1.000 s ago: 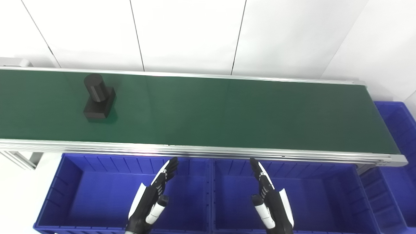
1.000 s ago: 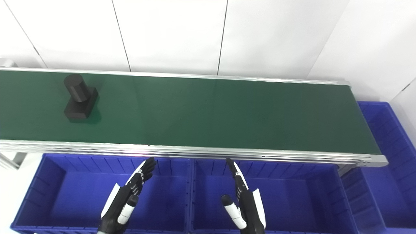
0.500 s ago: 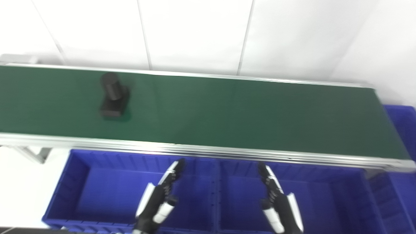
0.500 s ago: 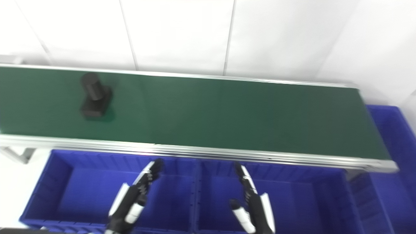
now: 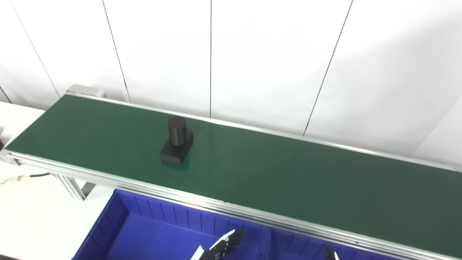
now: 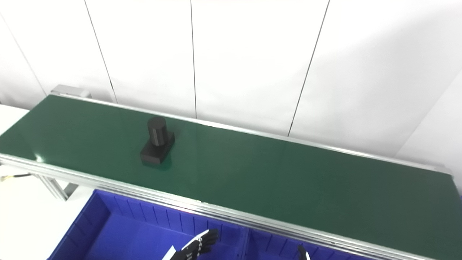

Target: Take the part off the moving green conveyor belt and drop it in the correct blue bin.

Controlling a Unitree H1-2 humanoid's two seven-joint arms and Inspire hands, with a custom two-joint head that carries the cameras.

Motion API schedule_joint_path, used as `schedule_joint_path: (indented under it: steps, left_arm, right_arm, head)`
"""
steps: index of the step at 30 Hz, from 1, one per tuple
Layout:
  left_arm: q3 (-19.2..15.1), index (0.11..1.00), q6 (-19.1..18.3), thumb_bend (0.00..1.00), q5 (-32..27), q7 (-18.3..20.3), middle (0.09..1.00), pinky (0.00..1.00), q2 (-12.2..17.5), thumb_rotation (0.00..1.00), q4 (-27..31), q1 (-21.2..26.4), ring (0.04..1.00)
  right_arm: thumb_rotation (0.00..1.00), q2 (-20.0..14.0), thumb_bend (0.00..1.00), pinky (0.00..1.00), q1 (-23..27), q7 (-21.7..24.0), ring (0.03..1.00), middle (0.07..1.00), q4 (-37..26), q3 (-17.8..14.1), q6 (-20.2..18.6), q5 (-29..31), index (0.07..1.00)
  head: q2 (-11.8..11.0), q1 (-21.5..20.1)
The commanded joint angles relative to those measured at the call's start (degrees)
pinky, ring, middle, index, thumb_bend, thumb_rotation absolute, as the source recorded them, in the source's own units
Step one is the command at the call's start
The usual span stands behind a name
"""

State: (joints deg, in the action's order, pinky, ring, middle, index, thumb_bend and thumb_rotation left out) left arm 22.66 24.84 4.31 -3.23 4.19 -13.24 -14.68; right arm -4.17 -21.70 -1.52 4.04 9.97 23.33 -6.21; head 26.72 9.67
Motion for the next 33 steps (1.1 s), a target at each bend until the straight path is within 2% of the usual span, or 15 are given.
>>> schedule_joint_path:
  steps: [1, 6, 13, 18, 20, 22, 25, 27, 29, 33]
  left_arm:
    - [0.52, 0.887, 2.08, 0.85, 0.26, -1.29, 0.894, 0.88, -0.26, 0.82, 0.51, 1.04, 0.902]
    - [1.63, 0.878, 2.08, 0.86, 0.87, -3.2, 0.888, 0.86, 0.05, 0.82, -0.27, 1.56, 0.894]
    - [3.8, 0.867, 2.08, 0.85, 1.51, -6.08, 0.878, 0.84, 0.87, 0.82, -0.68, 2.61, 0.882]
    - [4.83, 0.859, 2.08, 0.87, 1.61, -8.09, 0.869, 0.83, 1.2, 0.83, -0.87, 3.38, 0.87]
    - [4.95, 0.853, 2.08, 0.88, 1.34, -8.32, 0.864, 0.82, 1.16, 0.83, -0.71, 3.45, 0.868]
    - [5.73, 0.85, 2.08, 0.87, 2.22, -9.87, 0.862, 0.82, 1.42, 0.84, -0.61, 3.79, 0.866]
    - [7.2, 0.839, 2.08, 0.86, 3.51, -12.65, 0.853, 0.8, 1.91, 0.85, -0.72, 4.48, 0.857]
    - [8.13, 0.829, 2.08, 0.89, 3.84, -14.1, 0.842, 0.79, 2.2, 0.88, -0.88, 5.0, 0.846]
    - [8.83, 0.814, 2.08, 0.9, 3.82, -15.27, 0.832, 0.78, 2.3, 0.88, -1.0, 5.34, 0.836]
    - [10.41, 0.806, 2.08, 0.9, 4.22, -17.73, 0.826, 0.78, 2.52, 0.9, -1.19, 5.79, 0.832]
  right_arm:
    - [1.0, 0.32, 0.71, 1.0, 0.4, -0.64, 1.0, 0.996, -0.71, -0.34, 3.58, 0.92, 0.982]
    - [1.0, 0.33, 0.7, 1.0, 0.48, -1.77, 1.0, 0.999, -0.5, -0.43, 3.58, 0.26, 0.978]
    - [0.96, 0.66, 0.76, 1.0, 0.73, -4.86, 0.99, 0.967, -3.15, 0.32, 3.59, -0.4, 0.976]
    - [0.93, 2.36, 0.76, 1.0, 1.55, -5.96, 0.999, 0.968, -11.47, 0.31, 3.35, -3.51, 0.965]
    - [0.92, 3.39, 0.81, 1.0, 3.07, -6.02, 0.968, 0.93, -15.28, -0.43, 2.46, -5.41, 0.941]
    - [0.92, 4.18, 0.81, 0.99, 4.89, -6.06, 0.947, 0.918, -18.13, -1.17, 1.54, -7.41, 0.935]
    - [0.92, 4.71, 0.83, 0.93, 8.89, -4.84, 0.918, 0.915, -22.49, -2.24, -2.35, -10.85, 0.932]
    - [0.92, 4.27, 0.86, 0.94, 11.74, -3.32, 0.936, 0.929, -24.39, -2.61, -5.35, -11.49, 0.942]
    - [0.86, 3.62, 0.89, 0.94, 14.87, -1.52, 0.941, 0.929, -25.64, -2.9, -8.53, -11.45, 0.935]
    - [0.81, 2.08, 0.92, 0.93, 20.75, 2.18, 0.946, 0.934, -27.16, -3.16, -15.63, -12.94, 0.936]
  head:
    - [-0.58, -0.28]
    - [-2.12, -1.26]
    - [-3.05, -2.54]
    - [-2.43, -4.16]
    - [-2.3, -4.72]
    - [-2.32, -5.08]
    - [-2.1, -5.61]
    - [-1.93, -5.92]
    - [-1.8, -6.21]
    - [-1.56, -6.9]
